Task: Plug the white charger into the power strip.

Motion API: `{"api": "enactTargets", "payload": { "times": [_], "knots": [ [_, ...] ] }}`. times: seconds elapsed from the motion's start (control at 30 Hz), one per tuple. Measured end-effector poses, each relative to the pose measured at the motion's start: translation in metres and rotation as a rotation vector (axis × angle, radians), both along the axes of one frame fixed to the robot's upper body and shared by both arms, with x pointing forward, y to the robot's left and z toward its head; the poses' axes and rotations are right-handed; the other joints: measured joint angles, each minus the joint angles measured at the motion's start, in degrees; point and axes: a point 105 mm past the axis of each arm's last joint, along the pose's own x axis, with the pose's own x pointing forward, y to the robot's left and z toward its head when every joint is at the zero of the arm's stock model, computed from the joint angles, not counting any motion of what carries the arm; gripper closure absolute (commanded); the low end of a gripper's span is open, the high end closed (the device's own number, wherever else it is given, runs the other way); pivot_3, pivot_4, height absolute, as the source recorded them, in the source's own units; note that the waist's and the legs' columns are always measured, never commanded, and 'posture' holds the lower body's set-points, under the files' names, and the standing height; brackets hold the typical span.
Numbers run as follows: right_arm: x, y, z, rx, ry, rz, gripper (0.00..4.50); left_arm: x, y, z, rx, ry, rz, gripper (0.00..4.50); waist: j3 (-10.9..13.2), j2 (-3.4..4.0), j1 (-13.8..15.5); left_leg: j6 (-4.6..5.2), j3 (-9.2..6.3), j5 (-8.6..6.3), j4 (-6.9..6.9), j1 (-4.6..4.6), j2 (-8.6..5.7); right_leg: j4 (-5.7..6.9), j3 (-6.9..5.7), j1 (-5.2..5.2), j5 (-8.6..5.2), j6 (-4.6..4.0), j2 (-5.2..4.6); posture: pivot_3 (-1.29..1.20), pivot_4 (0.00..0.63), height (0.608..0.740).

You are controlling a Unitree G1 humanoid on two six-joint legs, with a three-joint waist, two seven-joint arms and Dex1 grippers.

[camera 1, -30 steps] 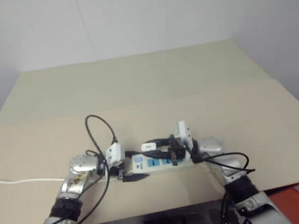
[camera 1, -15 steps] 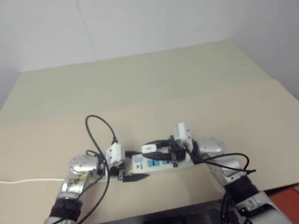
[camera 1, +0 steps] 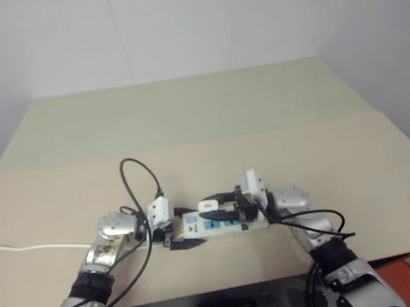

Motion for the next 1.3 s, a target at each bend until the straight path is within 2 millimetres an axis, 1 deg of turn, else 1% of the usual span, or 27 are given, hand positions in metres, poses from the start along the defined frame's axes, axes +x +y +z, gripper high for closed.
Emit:
{"api": "enactTargets", "payload": {
  "times": [0.1, 0.23, 0.47, 0.7, 0.77, 0.83, 0.9, 0.93, 0.97, 1.03, 1.2, 1.23, 1.27, 1.3],
  "knots": [
    [-0.0008, -0.0053, -0.0058, -0.025, 0.008, -0.005, 3.38, -0.0006, -0.0019, -0.0004, 0.000, -0.001, -0.004, 1.18, 0.00, 0.00, 0.38, 0.00, -0.01, 0.00, 0.00, 0.02, 0.01, -0.11, -0.02, 0.03, -0.01, -0.01, 0.00, 0.00, 0.150, 0.740],
    [-0.0012, -0.0056, -0.0061, -0.034, 0.000, -0.001, 3.38, -0.0007, -0.0022, -0.0005, 0.001, -0.001, -0.005, 1.18, 0.00, -0.01, 0.46, 0.00, -0.01, 0.00, -0.01, 0.03, 0.01, -0.13, -0.02, 0.05, -0.02, -0.02, 0.01, 0.00, 0.150, 0.740],
    [0.0025, -0.0018, -0.0011, -0.081, 0.012, 0.030, 3.38, -0.0006, -0.0013, -0.0005, 0.002, -0.001, -0.003, 1.18, -0.02, 0.00, 0.37, 0.00, 0.00, 0.00, -0.02, 0.09, 0.02, -0.14, -0.02, 0.09, -0.02, -0.03, 0.02, 0.00, 0.150, 0.740],
    [0.0016, 0.0011, -0.0017, -0.098, 0.027, 0.052, 3.38, -0.0009, -0.0001, -0.0011, 0.002, 0.001, 0.001, 1.18, -0.02, 0.01, 0.33, 0.00, 0.00, 0.00, -0.03, 0.13, 0.03, -0.14, -0.01, 0.11, -0.03, -0.05, 0.02, 0.00, 0.150, 0.740],
    [0.0020, 0.0012, -0.0014, -0.111, 0.035, 0.057, 2.66, -0.0010, -0.0001, -0.0011, 0.003, 0.002, 0.001, 1.18, -0.03, 0.01, 0.33, 0.00, 0.00, 0.00, -0.04, 0.17, 0.03, -0.14, -0.01, 0.13, -0.03, -0.05, 0.02, 0.00, 0.150, 0.740],
    [0.0017, -0.0034, -0.0085, -0.168, 0.055, 0.051, 2.09, -0.0018, -0.0003, -0.0010, 0.002, 0.001, -0.001, 1.18, -0.04, -0.01, 0.34, 0.00, -0.01, 0.00, -0.06, 0.15, 0.03, -0.17, -0.02, 0.13, -0.04, -0.06, 0.03, 0.00, 0.150, 0.740],
    [0.0014, -0.0037, -0.0082, -0.192, 0.065, 0.056, 1.32, -0.0018, 0.0001, -0.0009, 0.003, 0.003, 0.000, 1.18, -0.04, -0.01, 0.36, 0.01, -0.01, 0.00, -0.06, 0.16, 0.04, -0.20, -0.02, 0.15, -0.04, -0.06, 0.03, 0.00, 0.150, 0.740],
    [0.0010, -0.0041, -0.0083, -0.200, 0.069, 0.059, 1.06, -0.0018, 0.0001, -0.0010, 0.003, 0.004, 0.000, 1.18, -0.05, -0.02, 0.36, 0.01, -0.01, 0.00, -0.07, 0.16, 0.04, -0.25, -0.03, 0.17, -0.04, -0.06, 0.03, 0.00, 0.150, 0.740],
    [0.0008, -0.0042, -0.0085, -0.204, 0.072, 0.059, 0.65, -0.0018, 0.0001, -0.0010, 0.004, 0.006, 0.001, 1.18, -0.05, -0.03, 0.36, 0.01, -0.02, 0.00, -0.07, 0.16, 0.05, -0.28, -0.04, 0.18, -0.04, -0.06, 0.03, 0.00, 0.150, 0.740],
    [0.0006, -0.0042, -0.0087, -0.206, 0.078, 0.060, 0.03, -0.0018, 0.0000, -0.0010, 0.004, 0.008, 0.001, 1.18, -0.05, -0.03, 0.36, 0.01, -0.02, 0.00, -0.08, 0.16, 0.05, -0.31, -0.04, 0.20, -0.04, -0.06, 0.03, 0.00, 0.150, 0.740],
    [0.0000, -0.0042, -0.0090, -0.219, 0.071, 0.062, 0.03, -0.0018, -0.0003, -0.0007, 0.004, 0.010, 0.001, 1.18, -0.06, -0.04, 0.37, 0.01, -0.02, 0.00, -0.10, 0.16, 0.05, -0.35, -0.05, 0.20, -0.04, -0.06, 0.03, 0.00, 0.150, 0.740],
    [-0.0001, -0.0042, -0.0090, -0.222, 0.070, 0.063, 0.00, -0.0019, -0.0003, -0.0007, 0.004, 0.011, 0.001, 0.47, -0.06, -0.04, 0.37, 0.01, -0.02, 0.00, -0.10, 0.16, 0.05, -0.35, -0.05, 0.20, -0.04, -0.06, 0.03, 0.00, 0.150, 0.740],
    [-0.0002, -0.0043, -0.0087, -0.223, 0.067, 0.064, 0.00, -0.0019, 0.0010, -0.0018, 0.015, 0.020, 0.004, 0.30, -0.06, -0.04, 0.36, 0.01, -0.02, 0.00, -0.10, 0.16, 0.05, -0.35, -0.05, 0.20, -0.04, -0.06, 0.03, 0.00, 0.150, 0.740],
    [-0.0002, -0.0043, -0.0084, -0.223, 0.065, 0.063, 0.00, -0.0025, 0.0044, -0.0033, 0.025, 0.036, 0.010, 0.01, -0.05, -0.04, 0.35, 0.01, -0.02, 0.00, -0.11, 0.14, 0.05, -0.35, -0.05, 0.19, -0.04, -0.06, 0.03, 0.00, 0.150, 0.740]
  ]
}}
